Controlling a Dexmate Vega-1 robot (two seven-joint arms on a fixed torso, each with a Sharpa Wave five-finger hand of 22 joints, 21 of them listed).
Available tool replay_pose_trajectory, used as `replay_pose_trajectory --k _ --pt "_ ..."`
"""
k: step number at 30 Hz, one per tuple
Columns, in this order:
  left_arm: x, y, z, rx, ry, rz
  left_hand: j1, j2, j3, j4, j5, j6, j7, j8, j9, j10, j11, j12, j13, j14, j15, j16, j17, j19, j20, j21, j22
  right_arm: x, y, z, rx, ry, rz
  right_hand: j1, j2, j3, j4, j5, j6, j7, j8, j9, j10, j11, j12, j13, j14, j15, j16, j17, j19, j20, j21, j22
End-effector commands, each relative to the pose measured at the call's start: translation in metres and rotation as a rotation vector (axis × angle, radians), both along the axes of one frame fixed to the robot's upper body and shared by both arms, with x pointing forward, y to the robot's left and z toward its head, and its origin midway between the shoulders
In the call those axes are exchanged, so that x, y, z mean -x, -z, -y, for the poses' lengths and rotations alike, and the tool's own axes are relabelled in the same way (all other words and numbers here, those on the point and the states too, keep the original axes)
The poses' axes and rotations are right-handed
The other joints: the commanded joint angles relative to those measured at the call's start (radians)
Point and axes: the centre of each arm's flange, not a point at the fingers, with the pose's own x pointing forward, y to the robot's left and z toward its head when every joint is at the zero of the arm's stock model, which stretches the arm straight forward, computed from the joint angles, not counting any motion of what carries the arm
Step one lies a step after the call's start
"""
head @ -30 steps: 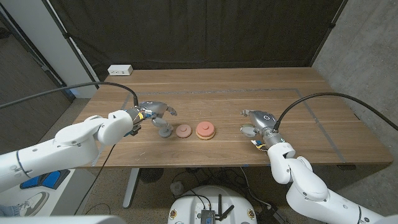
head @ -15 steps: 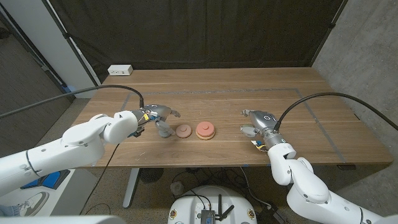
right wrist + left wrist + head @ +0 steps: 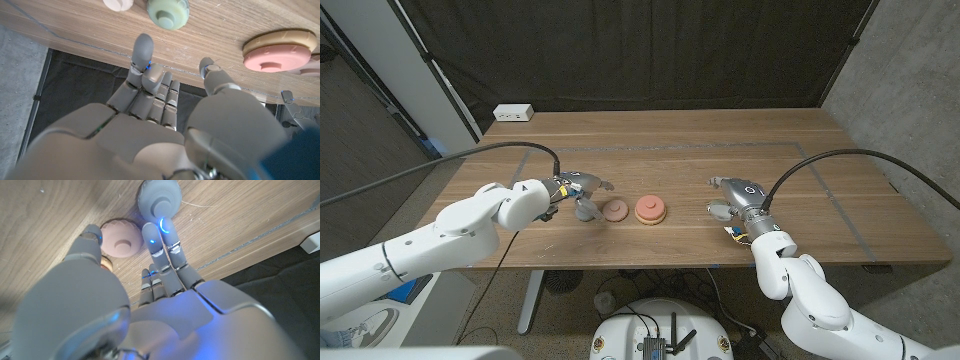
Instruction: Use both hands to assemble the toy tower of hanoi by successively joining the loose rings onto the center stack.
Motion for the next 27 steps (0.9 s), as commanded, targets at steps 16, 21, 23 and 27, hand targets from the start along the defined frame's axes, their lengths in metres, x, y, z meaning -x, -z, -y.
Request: replay_pose_trajectory --k 16,21,23,27 --pt "-0.021 0.019 0.012 -0.007 0.023 0.018 0.0 -0.009 -0.004 0.003 -0.007 0.012 -0.006 0.016 -0.003 0.012 0.0 0.017 0.001 -0.005 -0.101 0.004 0.0 -0.001 -0.146 0.002 0.003 0.002 0.002 -0.001 -0.009 -0.001 0.001 -0.004 0.008 0.003 0.004 0.006 0.007 0.001 0.004 0.004 0.008 -0.004 0.002 0.005 -0.005 -0.082 0.0 0.0 -0.003 -0.078 0.005 0.001" --pt "-0.025 0.022 0.015 -0.026 0.003 0.021 0.002 -0.008 -0.004 0.003 -0.008 0.015 -0.006 0.018 -0.004 0.014 -0.003 0.019 0.0 -0.003 -0.101 0.006 0.0 0.001 -0.146 0.003 0.003 0.001 0.003 0.0 -0.022 -0.005 -0.017 -0.004 0.01 0.003 0.004 0.006 0.008 0.0 0.004 0.004 0.008 -0.004 0.001 0.006 -0.005 -0.082 0.0 0.0 -0.003 -0.078 0.006 0.001" --pt "-0.026 0.024 0.016 -0.022 0.007 0.024 0.002 -0.006 -0.004 0.004 -0.008 0.017 -0.007 0.019 -0.004 0.015 -0.005 0.019 0.0 -0.002 -0.101 0.007 0.0 0.002 -0.146 0.004 0.003 0.001 0.004 0.001 -0.033 -0.013 -0.022 -0.005 0.011 0.003 0.004 0.007 0.01 -0.002 0.005 0.004 0.008 -0.004 0.001 0.007 -0.004 -0.082 0.001 0.0 -0.004 -0.078 0.006 0.0" --pt "-0.028 0.026 0.017 -0.01 0.015 0.02 0.001 -0.004 -0.004 0.005 -0.009 0.022 -0.011 0.021 -0.005 0.02 -0.007 0.021 -0.001 0.0 -0.101 0.008 0.0 0.002 -0.146 0.004 0.003 0.001 0.005 0.002 -0.033 -0.011 -0.021 -0.005 0.012 0.003 0.004 0.007 0.012 0.0 0.005 0.004 0.009 -0.004 0.001 0.008 -0.004 -0.082 0.001 0.0 -0.003 -0.078 0.007 0.001"
